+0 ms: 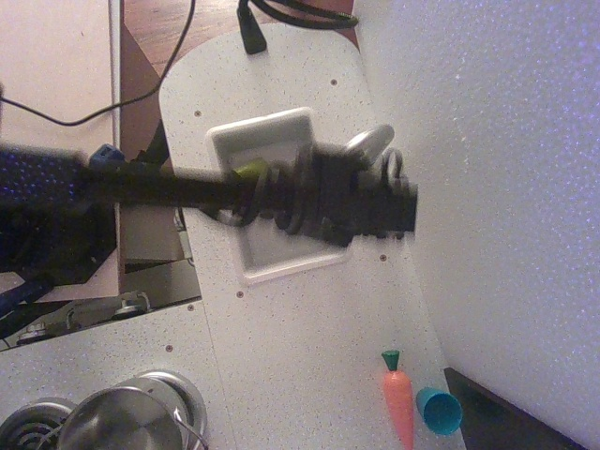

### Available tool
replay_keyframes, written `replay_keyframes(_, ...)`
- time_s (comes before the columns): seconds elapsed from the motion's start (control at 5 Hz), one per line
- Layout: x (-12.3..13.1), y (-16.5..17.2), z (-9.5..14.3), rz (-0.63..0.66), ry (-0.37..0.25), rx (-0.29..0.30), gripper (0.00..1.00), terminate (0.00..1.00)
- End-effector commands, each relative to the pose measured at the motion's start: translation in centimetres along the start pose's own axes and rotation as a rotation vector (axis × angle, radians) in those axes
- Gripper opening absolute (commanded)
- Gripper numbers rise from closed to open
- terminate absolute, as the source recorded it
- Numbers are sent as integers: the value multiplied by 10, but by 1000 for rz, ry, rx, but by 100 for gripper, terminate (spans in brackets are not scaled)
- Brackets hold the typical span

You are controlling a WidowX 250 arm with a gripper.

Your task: Turn faucet left

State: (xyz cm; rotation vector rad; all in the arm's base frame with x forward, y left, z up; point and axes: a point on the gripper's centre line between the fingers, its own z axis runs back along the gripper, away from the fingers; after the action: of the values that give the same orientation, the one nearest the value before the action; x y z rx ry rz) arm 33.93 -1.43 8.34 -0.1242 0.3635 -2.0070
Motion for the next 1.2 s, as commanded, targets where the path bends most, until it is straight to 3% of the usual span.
replay_keyframes(0.0,-9,-18,16,-9,14,44,100,0)
replay_keyframes(0.2,-21,-41,27,-34,-30,112,100,0)
replay_keyframes(0.4,-55,-70,39,-87,-195,323,100,0)
replay_keyframes(0.6,-95,-78,39,-102,-367,355,100,0)
replay_keyframes(0.8,-94,-67,33,-121,-333,288,100,0)
replay_keyframes(1.0,-76,-56,24,-160,-307,236,100,0)
